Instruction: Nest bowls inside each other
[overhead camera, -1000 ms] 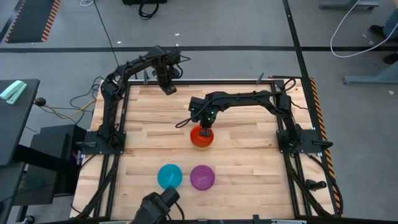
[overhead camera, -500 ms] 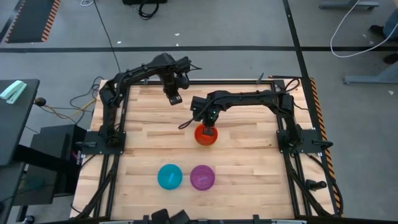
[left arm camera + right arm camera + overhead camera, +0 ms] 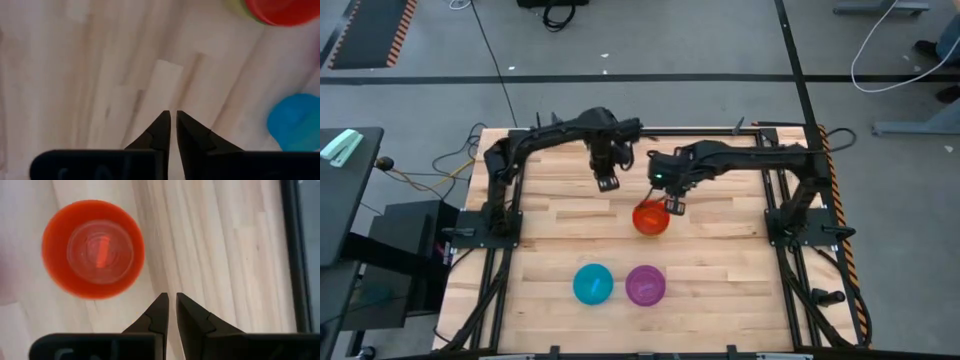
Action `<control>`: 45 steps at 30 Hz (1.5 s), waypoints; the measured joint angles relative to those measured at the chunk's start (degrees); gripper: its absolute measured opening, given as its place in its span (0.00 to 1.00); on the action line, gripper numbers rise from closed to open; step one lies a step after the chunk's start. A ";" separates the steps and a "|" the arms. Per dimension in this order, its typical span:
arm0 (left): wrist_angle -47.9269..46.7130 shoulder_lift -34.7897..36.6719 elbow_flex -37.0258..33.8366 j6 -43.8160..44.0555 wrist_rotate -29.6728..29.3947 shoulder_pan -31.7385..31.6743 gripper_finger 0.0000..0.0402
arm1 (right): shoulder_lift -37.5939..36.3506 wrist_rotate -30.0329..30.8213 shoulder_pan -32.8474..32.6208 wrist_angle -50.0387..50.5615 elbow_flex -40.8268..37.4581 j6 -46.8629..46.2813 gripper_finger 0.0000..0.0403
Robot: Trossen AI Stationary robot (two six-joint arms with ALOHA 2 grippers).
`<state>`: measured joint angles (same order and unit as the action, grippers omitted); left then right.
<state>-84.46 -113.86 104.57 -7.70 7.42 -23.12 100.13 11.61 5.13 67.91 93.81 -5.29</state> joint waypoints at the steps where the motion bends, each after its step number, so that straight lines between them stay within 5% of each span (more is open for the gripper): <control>1: -0.05 0.00 0.00 0.59 -0.04 1.26 0.08 | -1.76 0.21 -0.41 -0.14 -1.62 -0.78 0.11; 11: 0.04 0.00 0.00 7.38 -0.66 15.54 0.06 | -22.66 0.52 -4.30 -7.14 -26.26 -11.80 0.11; 21: -0.11 0.00 0.00 21.76 -12.22 30.35 0.06 | -37.82 0.36 -10.78 -15.31 -44.16 -20.37 0.11; 27: -0.04 0.00 0.00 32.31 -20.50 36.82 0.03 | -39.73 0.41 -14.20 -18.93 -48.36 -20.73 0.11; 45: 0.27 -0.09 -4.28 52.97 -23.21 46.82 0.06 | -39.51 0.42 -23.40 -21.64 -48.64 -21.84 0.11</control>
<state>-84.19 -113.95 100.29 45.27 -15.80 23.71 60.62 12.03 -18.27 46.26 45.17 -27.13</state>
